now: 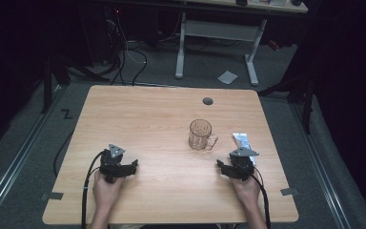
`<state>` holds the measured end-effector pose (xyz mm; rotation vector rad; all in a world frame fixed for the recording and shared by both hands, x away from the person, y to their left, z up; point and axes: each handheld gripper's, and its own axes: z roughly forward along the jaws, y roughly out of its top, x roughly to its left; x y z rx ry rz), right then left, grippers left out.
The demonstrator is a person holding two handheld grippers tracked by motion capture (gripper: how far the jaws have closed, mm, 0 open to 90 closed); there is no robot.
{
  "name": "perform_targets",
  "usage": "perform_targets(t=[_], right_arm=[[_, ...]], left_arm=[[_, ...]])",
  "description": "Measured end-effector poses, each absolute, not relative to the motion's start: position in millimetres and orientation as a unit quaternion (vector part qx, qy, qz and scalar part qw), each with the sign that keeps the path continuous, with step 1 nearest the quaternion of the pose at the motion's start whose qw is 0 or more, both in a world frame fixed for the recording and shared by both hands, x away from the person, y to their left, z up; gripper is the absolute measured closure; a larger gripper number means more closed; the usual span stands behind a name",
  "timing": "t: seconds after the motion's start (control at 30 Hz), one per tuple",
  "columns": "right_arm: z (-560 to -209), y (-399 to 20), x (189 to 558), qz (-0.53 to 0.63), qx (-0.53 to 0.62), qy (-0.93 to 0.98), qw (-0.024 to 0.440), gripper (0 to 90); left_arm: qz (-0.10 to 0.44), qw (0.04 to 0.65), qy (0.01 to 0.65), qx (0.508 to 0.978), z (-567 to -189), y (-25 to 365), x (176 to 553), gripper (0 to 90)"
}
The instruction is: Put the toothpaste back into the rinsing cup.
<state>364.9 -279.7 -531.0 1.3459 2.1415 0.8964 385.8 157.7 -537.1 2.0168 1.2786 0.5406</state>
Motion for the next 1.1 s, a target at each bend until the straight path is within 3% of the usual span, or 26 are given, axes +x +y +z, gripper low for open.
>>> perform_targets(t=[0.83, 0.9, 1.1], right_arm=[[-531.1, -281.0, 366.0, 0.326, 0.497, 0.773, 0.221, 34.3], [-530.8, -279.7, 362.8, 0.319, 0.500, 0.769, 0.239, 39.2], [-530.6, -276.0, 358.0, 0.312, 0.487, 0.771, 0.266, 43.0]], left_arm=[[0.208, 0.340, 0.491, 0.775, -537.1, 157.7, 385.8, 17.5], [0.208, 0.340, 0.491, 0.775, -537.1, 157.7, 385.8, 17.5], [0.208, 0.340, 0.491, 0.775, -537.1, 157.7, 385.8, 17.5]])
